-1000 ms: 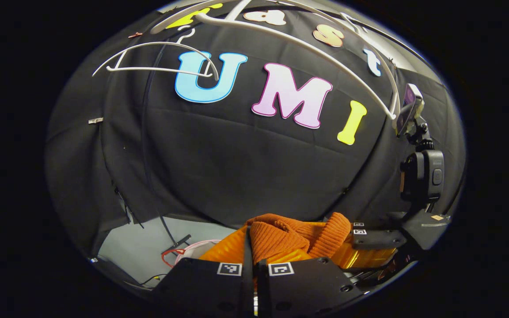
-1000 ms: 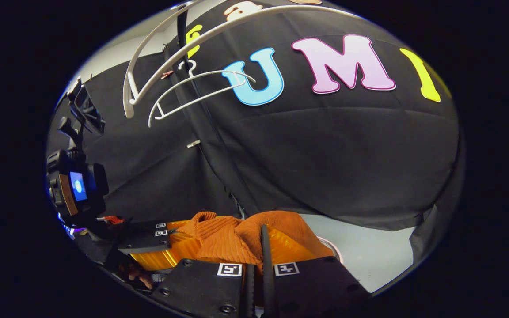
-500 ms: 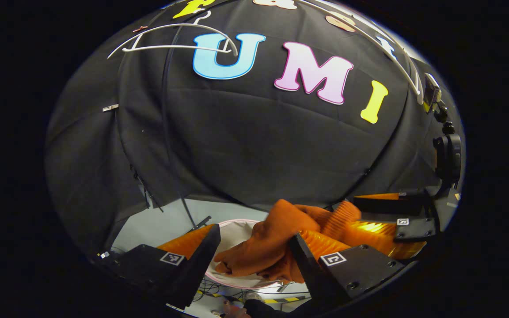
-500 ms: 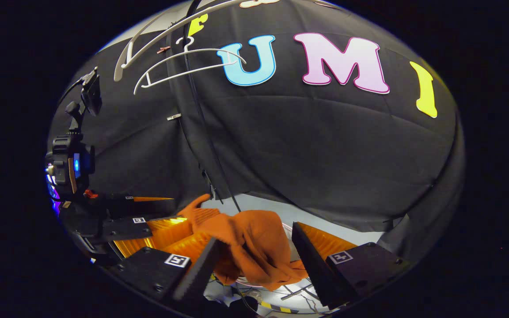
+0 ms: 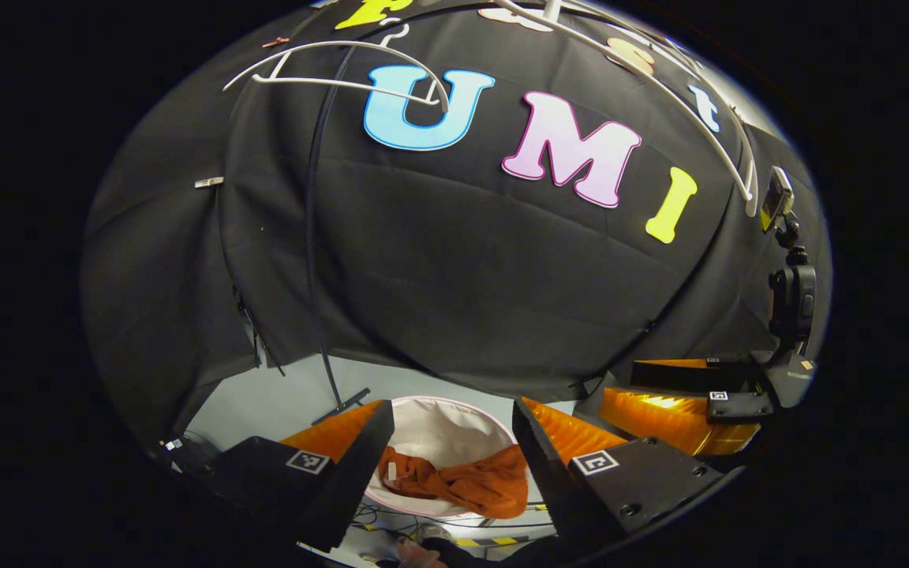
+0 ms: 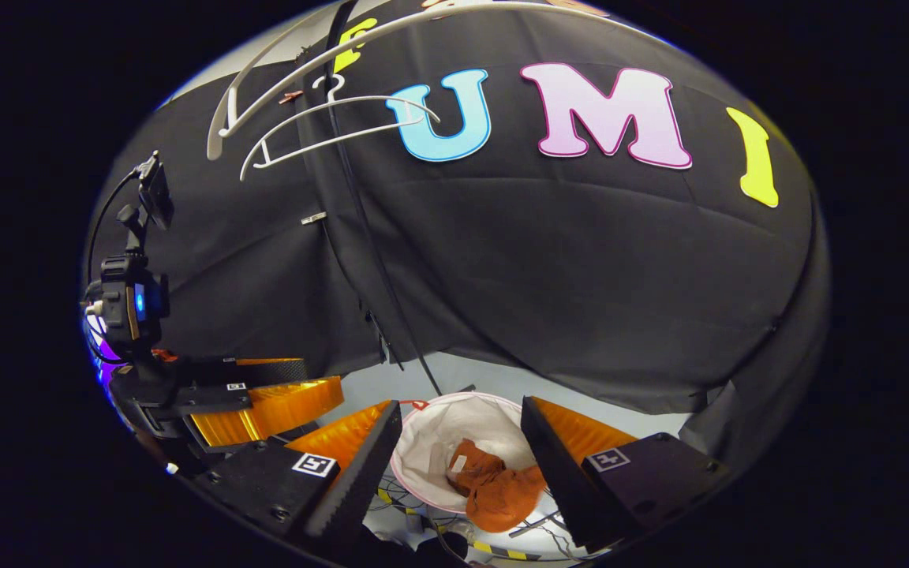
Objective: Grasp the clothes on the hanger with both hands and then place them into the laundry hamper below.
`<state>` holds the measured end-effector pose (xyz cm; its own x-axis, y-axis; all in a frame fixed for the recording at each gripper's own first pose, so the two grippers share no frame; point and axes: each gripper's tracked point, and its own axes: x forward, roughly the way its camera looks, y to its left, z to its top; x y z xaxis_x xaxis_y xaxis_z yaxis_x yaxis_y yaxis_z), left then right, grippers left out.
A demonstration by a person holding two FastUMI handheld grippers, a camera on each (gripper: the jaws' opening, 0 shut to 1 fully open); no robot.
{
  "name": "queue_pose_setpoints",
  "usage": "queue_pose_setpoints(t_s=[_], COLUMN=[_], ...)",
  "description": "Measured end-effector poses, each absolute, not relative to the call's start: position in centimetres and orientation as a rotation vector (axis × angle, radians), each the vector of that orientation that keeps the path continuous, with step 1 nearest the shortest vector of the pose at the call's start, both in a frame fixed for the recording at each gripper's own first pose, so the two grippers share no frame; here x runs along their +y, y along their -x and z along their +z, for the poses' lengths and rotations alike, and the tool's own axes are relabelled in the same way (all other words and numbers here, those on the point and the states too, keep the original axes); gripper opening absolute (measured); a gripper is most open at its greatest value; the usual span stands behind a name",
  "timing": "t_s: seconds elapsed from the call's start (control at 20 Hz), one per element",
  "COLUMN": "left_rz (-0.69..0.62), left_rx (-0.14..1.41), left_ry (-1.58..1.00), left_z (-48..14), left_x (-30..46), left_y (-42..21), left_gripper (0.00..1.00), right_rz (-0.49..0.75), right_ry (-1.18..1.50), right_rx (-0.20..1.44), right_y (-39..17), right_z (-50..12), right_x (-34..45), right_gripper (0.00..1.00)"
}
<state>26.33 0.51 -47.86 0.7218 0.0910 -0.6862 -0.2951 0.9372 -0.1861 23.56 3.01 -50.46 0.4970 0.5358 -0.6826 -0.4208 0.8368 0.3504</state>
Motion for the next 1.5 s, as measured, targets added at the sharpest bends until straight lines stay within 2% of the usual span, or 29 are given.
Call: queue_pose_setpoints(t_s=[0.4, 0.65, 1.1, 1.35, 1.4, 1.5], left_rz=[0.187, 0.127, 0.011, -0.041, -0.05, -0.064], left_rx=[0.634, 0.538, 0.349, 0.24, 0.232, 0.206], left_ry=[0.296, 0.278, 0.189, 0.166, 0.165, 0.147], left_z=[-43.2, -37.2, -24.1, -16.6, -15.3, -12.9], left_x=[0.7, 0.8, 2.2, 2.6, 2.5, 2.1], left_y=[-24.5, -21.5, -11.5, -5.7, -5.0, -3.9], left_gripper=[0.96, 0.95, 0.95, 0.95, 0.92, 0.95], right_rz=[0.554, 0.524, 0.406, 0.283, 0.261, 0.229], right_ry=[-0.149, -0.145, -0.2, -0.222, -0.23, -0.236], right_rx=[0.811, 0.733, 0.471, 0.275, 0.236, 0.16], right_y=[-21.5, -18.9, -11.4, -6.5, -5.6, -4.1], right_z=[-46.8, -41.8, -28.0, -18.7, -16.8, -13.1], right_x=[3.2, 4.0, 6.3, 4.1, 3.7, 3.0], right_gripper=[0.99, 0.99, 0.99, 0.98, 1.0, 1.0])
